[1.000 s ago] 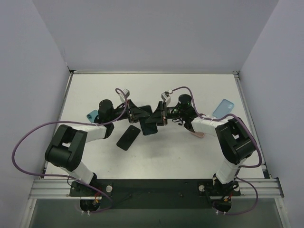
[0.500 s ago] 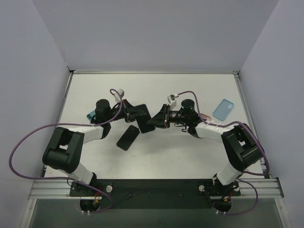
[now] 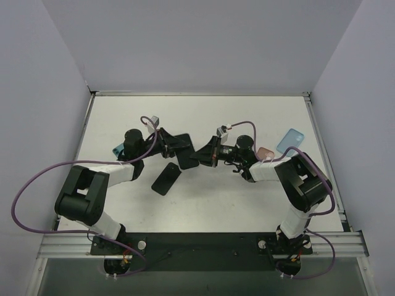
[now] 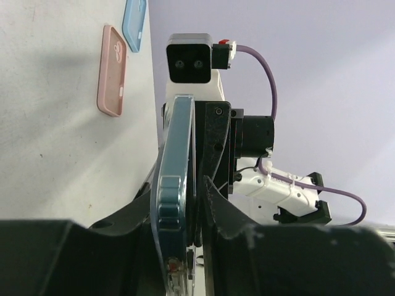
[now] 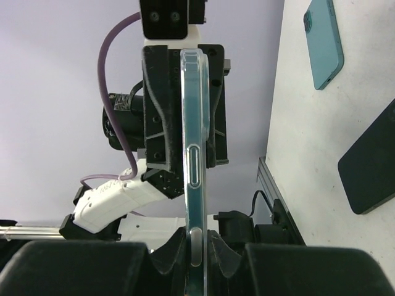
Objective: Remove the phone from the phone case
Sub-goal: Remove the phone case from the phone.
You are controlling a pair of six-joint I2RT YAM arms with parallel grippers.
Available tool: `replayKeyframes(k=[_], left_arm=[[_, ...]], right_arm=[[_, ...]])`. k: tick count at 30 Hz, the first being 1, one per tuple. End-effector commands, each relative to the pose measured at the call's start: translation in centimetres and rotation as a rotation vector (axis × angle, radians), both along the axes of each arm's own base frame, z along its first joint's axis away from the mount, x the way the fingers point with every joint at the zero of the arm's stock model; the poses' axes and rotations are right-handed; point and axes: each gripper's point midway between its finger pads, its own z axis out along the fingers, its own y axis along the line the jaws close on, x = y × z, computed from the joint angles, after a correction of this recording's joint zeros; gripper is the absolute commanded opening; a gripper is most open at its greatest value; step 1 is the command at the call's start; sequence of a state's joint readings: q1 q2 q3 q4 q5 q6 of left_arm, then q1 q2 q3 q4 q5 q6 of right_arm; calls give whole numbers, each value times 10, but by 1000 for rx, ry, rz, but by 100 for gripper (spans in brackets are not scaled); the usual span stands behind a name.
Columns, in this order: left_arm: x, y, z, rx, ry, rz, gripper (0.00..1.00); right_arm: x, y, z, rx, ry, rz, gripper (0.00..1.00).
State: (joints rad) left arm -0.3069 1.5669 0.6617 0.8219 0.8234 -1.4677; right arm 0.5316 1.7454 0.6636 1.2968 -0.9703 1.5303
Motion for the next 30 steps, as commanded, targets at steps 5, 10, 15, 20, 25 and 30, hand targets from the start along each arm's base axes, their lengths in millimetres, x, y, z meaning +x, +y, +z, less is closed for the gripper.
replayKeyframes(k=[5,10,15,20,25,30], left_arm=[[-10,-7,57,-126,-180,-28,0],[-2,1,65,-137,-191,33,0],[4,5,68,-137,-193,75,0],[9,12,69,-137,-184,117,0],[14,20,67,-132,-169,159,0],[16,22,69,-144,-164,174,0]], right_arm=[[7,3,8,16,-49,-40,0],[4,-7,-7,-42,11,-98,30],[1,-12,11,19,19,-141,30],[0,-17,22,50,26,-173,19],[-5,-21,29,63,18,-180,24],[-10,-23,39,120,20,-164,24]])
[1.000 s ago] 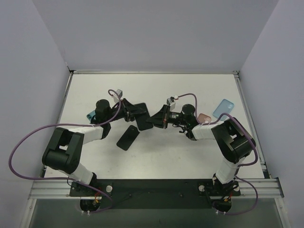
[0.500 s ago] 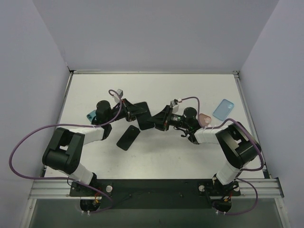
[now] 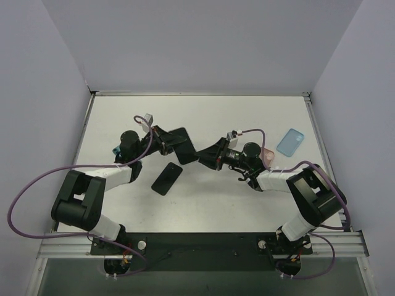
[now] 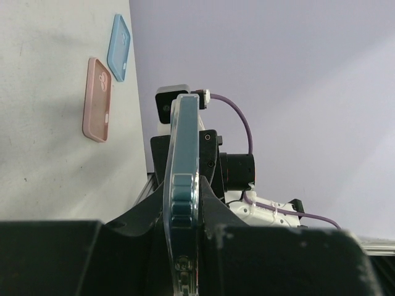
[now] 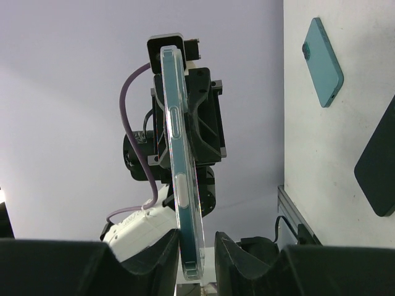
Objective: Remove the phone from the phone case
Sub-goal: Remove the phone case from the phone.
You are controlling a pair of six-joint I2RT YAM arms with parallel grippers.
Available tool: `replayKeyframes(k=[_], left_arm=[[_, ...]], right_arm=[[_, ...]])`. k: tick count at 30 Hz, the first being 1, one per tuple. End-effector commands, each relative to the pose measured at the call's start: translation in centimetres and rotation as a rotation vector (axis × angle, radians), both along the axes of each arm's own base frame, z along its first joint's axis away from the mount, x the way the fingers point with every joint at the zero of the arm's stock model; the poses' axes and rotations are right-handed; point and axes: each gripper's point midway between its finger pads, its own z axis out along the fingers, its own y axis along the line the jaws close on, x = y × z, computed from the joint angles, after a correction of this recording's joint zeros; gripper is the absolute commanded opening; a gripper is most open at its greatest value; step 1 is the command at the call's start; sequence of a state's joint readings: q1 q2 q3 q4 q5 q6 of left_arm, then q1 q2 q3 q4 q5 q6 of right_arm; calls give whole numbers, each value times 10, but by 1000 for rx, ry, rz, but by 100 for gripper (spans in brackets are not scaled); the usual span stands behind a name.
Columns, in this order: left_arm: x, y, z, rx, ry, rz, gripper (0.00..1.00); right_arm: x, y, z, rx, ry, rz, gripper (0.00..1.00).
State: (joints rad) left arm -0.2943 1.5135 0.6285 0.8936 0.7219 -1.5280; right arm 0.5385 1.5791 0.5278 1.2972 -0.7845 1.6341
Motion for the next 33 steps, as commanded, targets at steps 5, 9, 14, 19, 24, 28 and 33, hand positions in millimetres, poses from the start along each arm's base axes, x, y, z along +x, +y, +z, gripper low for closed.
replayKeyframes(k=[5,9,14,19,24,28,33], left_arm=[[6,12,49,-90,-127,74,0],[8,13,47,-79,-123,83,0],[9,14,46,-80,-115,97,0],[9,16,49,-74,-117,113,0],[9,15,77,-120,-183,99,0],[7,17,129,-237,-300,86,0],[1,25,184,-296,-423,126,0]], right_arm=[[-10,-3,20,90,-52,13,18],[-16,-4,24,94,-58,30,24],[-19,-3,22,73,-73,33,18],[-20,-2,27,82,-83,37,0],[-9,-5,82,257,-43,21,0],[4,-9,142,431,-63,13,0],[11,-7,172,452,-78,4,0]])
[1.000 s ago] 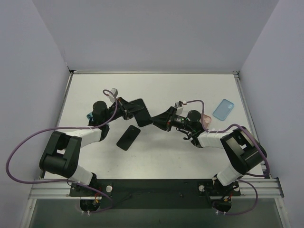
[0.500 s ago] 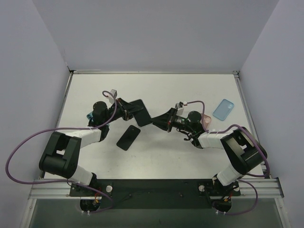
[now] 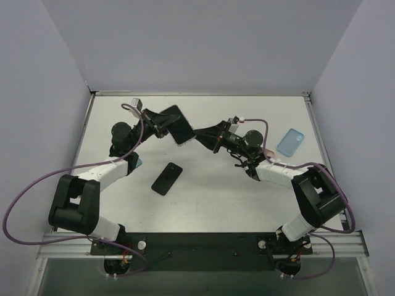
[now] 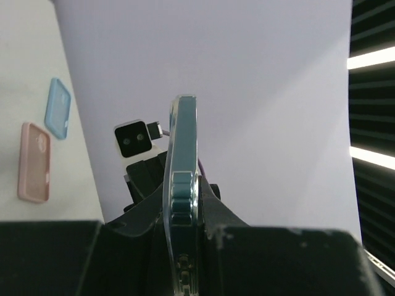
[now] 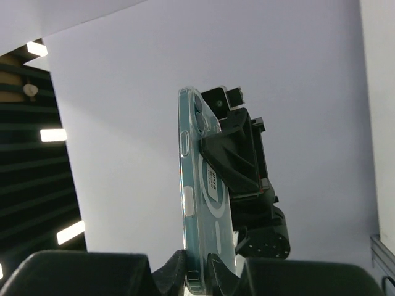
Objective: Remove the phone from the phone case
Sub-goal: Remove the phone case from the phone.
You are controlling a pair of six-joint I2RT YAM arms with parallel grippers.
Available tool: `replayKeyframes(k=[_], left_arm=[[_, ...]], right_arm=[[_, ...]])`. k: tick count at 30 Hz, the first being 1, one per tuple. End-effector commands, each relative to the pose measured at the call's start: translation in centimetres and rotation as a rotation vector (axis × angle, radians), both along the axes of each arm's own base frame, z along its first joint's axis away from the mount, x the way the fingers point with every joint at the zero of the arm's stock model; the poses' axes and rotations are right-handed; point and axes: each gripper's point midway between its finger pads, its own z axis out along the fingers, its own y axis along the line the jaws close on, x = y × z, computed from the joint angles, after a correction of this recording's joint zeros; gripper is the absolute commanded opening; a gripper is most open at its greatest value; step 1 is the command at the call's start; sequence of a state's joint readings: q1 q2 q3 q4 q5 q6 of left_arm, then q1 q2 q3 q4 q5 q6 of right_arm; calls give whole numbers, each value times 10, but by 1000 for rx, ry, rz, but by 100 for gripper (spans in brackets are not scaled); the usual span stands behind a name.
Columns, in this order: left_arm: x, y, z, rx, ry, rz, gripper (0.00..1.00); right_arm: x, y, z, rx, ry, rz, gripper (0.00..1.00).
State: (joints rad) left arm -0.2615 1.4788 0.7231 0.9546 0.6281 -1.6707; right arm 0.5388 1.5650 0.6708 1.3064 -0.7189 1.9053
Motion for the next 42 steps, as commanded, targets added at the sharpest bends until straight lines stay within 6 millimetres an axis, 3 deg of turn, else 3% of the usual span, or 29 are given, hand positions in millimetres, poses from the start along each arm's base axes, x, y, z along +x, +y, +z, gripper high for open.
replayKeyframes(k=[1,4,12,17,25,34,42], left_arm=[[-29,10,128,-143,-398,44,0],[-36,14,161,-165,-469,69,0],[-57,20,217,-233,-559,76,0],[-71,26,233,-297,-575,65,0],[-106,41,266,-389,-643,54,0],[-143,73,296,-612,-746,70,0],[-151,87,310,-719,-768,63,0]], right_arm=[[-19,-13,105,255,-204,11,0],[-15,-11,110,259,-198,8,0],[-9,-2,113,383,-121,31,0],[-6,11,113,392,-104,51,0],[2,18,129,436,-111,54,0],[5,35,138,479,-96,62,0],[5,52,154,523,-112,93,0]])
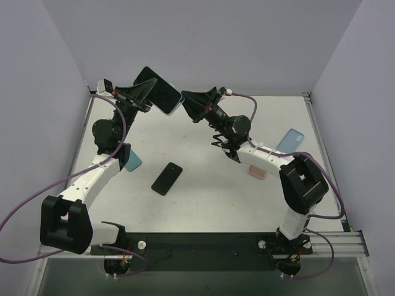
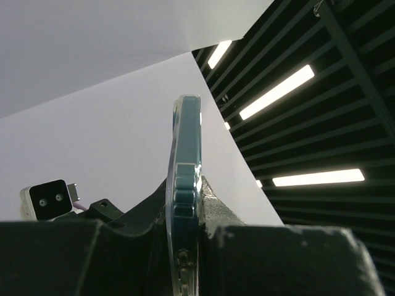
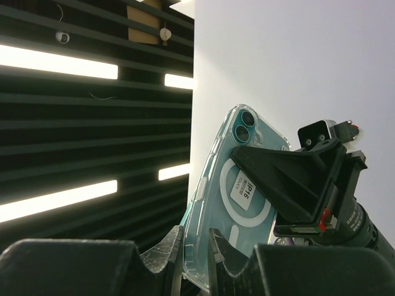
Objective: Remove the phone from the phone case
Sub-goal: Remove the phone case from the phone.
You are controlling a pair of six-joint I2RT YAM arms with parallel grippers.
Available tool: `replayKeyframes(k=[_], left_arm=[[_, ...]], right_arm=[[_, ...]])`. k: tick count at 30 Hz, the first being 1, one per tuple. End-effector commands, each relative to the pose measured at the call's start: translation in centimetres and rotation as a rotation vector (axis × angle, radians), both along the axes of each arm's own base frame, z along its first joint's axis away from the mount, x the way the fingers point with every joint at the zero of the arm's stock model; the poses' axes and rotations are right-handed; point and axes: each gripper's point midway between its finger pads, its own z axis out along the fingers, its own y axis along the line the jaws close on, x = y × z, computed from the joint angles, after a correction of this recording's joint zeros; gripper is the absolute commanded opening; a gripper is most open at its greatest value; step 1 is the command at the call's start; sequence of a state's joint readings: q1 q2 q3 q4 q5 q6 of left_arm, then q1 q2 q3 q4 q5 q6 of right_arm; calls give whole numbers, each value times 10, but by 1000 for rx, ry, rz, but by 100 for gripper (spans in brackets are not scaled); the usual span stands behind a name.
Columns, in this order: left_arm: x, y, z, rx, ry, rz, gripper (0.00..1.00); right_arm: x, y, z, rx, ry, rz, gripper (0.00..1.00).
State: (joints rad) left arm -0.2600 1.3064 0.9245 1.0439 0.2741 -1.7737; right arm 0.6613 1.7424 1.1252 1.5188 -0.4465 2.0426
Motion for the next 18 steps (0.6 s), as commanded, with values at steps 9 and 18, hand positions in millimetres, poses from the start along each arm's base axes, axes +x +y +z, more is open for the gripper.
replayKeyframes(k=[9,18], left_arm=[[-146,28,129,-240,-493,-174,0],[-137,22,125,-185,-414,-170,0]], right_arm=[[-39,34,-56,-266,-38,144,0],[-35,28,-186,-1084,-42,40,0]])
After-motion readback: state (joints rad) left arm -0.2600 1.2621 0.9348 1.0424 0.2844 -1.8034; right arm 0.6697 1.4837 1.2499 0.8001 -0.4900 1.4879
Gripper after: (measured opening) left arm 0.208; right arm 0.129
